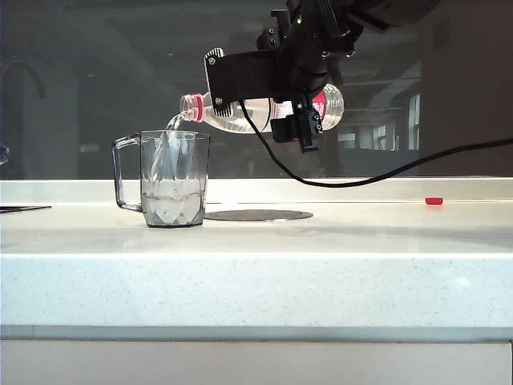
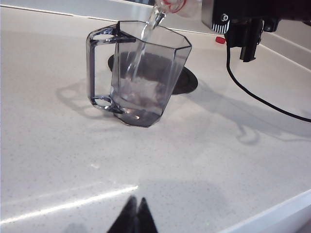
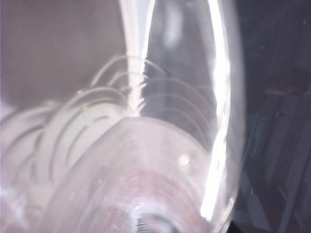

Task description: Pick up the mineral water bottle on the table and pour water into the mug until it's half full.

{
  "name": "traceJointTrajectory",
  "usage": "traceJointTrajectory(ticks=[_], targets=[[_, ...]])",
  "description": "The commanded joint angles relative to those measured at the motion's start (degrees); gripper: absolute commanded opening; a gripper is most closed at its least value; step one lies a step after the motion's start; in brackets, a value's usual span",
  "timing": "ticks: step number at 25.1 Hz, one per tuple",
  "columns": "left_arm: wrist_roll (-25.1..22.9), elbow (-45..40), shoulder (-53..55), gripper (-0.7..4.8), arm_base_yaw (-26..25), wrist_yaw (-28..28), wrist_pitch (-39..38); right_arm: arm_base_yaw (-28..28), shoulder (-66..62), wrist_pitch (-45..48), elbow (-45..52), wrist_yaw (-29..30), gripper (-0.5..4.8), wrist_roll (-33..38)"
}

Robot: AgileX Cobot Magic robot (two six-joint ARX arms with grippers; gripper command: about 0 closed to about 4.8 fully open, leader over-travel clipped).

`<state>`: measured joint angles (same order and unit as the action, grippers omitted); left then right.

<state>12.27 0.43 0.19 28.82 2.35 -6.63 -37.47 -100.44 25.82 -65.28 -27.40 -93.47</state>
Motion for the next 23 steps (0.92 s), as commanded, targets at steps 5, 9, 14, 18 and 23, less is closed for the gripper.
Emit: traceJointTrajectory(ticks=[5, 9, 14, 18, 23], targets=[[-0.22, 0.15, 0.04, -0.05, 0.00, 0.22, 0.44, -0.02, 0.61, 2.71, -0.59, -1.77, 3.53, 0.44], [-0.22, 0.15, 0.04, -0.04, 0.00, 0.22, 0.46, -0.02, 0.61, 2.71, -0.59, -2.32, 3.53, 0.44], [-0.22, 0.15, 0.04, -0.05, 0.00, 0.22, 0.46, -0.02, 0.61, 2.67, -0.59, -2.40, 3.53, 1.77], [-0.22, 0.15, 0.04, -0.05, 0.00, 0.22, 0.46, -0.04, 0.61, 2.62, -0.57, -2.36, 3.53, 2.03], [-0.22, 0.15, 0.04, -0.05, 0.00, 0.22, 0.44, -0.04, 0.61, 1.25, -0.57, -2.40, 3.40, 2.16]])
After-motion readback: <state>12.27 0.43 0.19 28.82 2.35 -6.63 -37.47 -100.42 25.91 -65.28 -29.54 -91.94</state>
